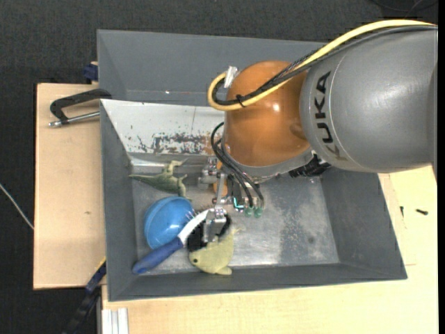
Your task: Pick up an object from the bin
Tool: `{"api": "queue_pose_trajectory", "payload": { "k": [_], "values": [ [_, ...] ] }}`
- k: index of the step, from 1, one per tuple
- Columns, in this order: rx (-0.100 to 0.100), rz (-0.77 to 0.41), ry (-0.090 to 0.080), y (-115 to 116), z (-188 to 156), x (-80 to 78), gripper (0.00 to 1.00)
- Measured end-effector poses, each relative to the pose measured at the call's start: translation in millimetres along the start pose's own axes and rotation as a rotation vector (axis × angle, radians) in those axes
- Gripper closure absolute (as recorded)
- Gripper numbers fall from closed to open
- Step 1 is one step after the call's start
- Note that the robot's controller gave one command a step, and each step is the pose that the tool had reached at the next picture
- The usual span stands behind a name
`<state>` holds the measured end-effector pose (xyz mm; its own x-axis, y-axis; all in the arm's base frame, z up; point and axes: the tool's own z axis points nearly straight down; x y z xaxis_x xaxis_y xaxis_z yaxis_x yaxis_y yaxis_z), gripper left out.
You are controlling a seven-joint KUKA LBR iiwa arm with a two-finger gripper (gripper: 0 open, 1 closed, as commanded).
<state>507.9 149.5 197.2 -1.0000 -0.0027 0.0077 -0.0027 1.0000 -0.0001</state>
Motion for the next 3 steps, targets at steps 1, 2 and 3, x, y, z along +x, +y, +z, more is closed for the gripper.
{"api": "queue_pose_trajectory", "payload": {
  "k": [1, 2, 3],
  "values": [
    [0.001, -0.463, -0.023, 24, 103, -21.7, 0.0],
    [0.0, -0.625, -0.018, 66, 95, -10.2, 0.0],
    [0.001, -0.781, -0.02, 62, 94, -11.6, 0.0]
  ]
}}
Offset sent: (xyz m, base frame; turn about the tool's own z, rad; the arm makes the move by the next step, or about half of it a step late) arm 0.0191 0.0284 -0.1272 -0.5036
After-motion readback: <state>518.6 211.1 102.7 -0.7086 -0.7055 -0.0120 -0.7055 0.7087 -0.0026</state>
